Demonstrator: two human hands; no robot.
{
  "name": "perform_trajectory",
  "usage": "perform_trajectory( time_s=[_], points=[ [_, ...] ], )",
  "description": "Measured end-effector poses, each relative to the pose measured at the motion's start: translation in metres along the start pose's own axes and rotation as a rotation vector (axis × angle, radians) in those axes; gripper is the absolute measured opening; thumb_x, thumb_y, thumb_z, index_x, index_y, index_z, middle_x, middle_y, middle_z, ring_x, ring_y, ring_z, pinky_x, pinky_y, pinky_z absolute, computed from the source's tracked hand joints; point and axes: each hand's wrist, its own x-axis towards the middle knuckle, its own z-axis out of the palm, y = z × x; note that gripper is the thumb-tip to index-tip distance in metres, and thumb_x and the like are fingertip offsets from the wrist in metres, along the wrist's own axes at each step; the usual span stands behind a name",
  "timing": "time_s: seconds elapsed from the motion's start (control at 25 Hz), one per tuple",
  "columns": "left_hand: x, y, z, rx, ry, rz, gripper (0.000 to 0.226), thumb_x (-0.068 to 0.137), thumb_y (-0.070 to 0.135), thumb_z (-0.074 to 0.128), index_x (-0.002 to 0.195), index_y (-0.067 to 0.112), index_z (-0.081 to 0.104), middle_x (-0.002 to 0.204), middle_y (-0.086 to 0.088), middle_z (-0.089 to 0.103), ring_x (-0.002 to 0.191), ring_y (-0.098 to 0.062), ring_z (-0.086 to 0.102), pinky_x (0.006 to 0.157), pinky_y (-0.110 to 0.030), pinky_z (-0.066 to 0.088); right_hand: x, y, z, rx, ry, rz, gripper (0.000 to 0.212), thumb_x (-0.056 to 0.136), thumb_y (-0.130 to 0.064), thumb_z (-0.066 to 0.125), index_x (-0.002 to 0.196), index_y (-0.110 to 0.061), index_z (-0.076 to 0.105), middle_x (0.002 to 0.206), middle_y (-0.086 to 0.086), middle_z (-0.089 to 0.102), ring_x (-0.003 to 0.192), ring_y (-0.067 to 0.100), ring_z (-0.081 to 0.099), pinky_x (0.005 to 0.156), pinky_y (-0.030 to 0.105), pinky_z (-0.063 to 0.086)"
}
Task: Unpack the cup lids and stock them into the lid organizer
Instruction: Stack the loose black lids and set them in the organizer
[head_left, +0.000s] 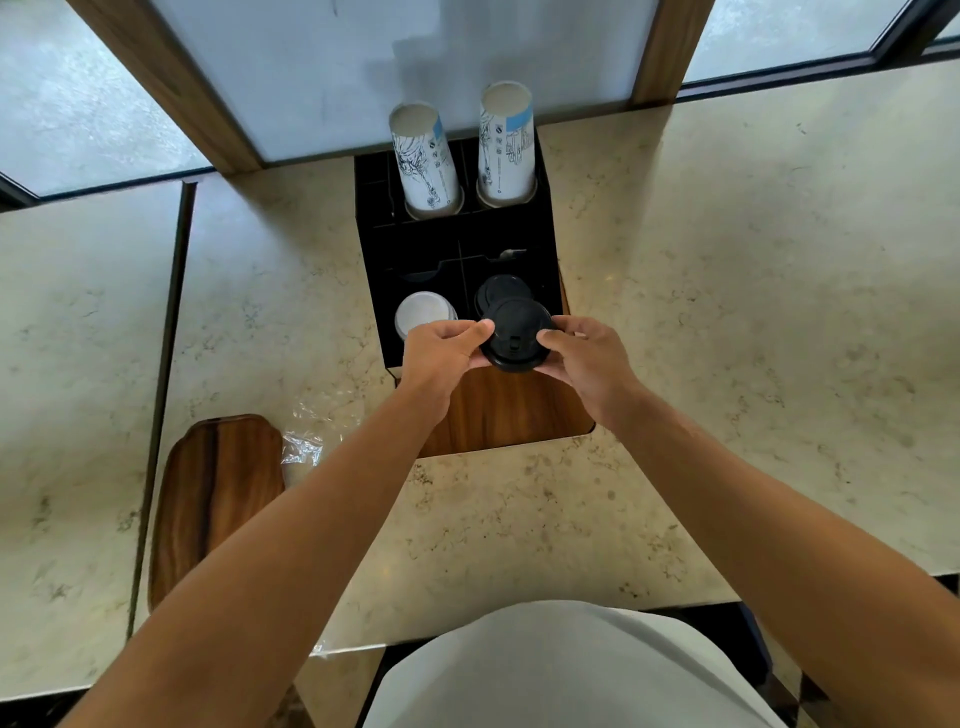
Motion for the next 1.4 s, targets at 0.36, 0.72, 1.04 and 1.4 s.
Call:
perform_trajectory(
  time_s=[0.36, 0.72, 1.04, 1.4],
  points=[
    [0.053, 0.005, 0.017, 0.223, 0.161, 0.127, 0.027, 0.087, 0.031, 0.079, 0.112, 0.022, 0.076, 0.08, 0.024, 0.07, 0.078, 0.012, 0.068, 0.068, -0.009, 0.053, 0.039, -0.021, 0.024, -0.262, 0.236, -0.099, 0.037, 0.095, -0.031, 0.07, 0.127, -0.016, 0.06, 0.123, 0.006, 0.07, 0.108, 0.024, 0.07, 0.099, 0.042, 0.059],
    [0.062, 0.008, 0.028, 0.544, 0.233, 0.287, 0.025, 0.095, 0.021, 0.068, 0.075, 0.034, 0.072, 0.053, 0.027, 0.045, 0.057, 0.025, 0.052, 0.05, 0.006, 0.034, 0.051, -0.018, 0.028, -0.472, 0.294, -0.175, 0.035, 0.099, -0.034, 0.065, 0.128, -0.014, 0.065, 0.125, 0.003, 0.073, 0.111, 0.018, 0.069, 0.09, 0.021, 0.047],
    [0.068, 0.007, 0.022, 0.676, 0.199, 0.353, 0.014, 0.095, 0.009, 0.066, 0.091, 0.003, 0.078, 0.059, 0.015, 0.058, 0.054, 0.027, 0.047, 0.057, 0.012, 0.026, 0.053, -0.012, 0.031, -0.476, 0.302, -0.174, 0.036, 0.094, -0.035, 0.07, 0.124, -0.014, 0.069, 0.119, 0.003, 0.075, 0.108, 0.016, 0.07, 0.091, 0.02, 0.049],
    [0.071, 0.01, 0.019, 0.736, 0.204, 0.347, 0.011, 0.093, 0.018, 0.071, 0.089, 0.028, 0.074, 0.066, 0.022, 0.054, 0.052, 0.015, 0.046, 0.051, -0.003, 0.034, 0.057, -0.012, 0.038, -0.529, 0.31, -0.183, 0.036, 0.097, -0.033, 0.069, 0.125, -0.01, 0.071, 0.118, 0.005, 0.077, 0.109, 0.018, 0.071, 0.099, 0.027, 0.054]
  ],
)
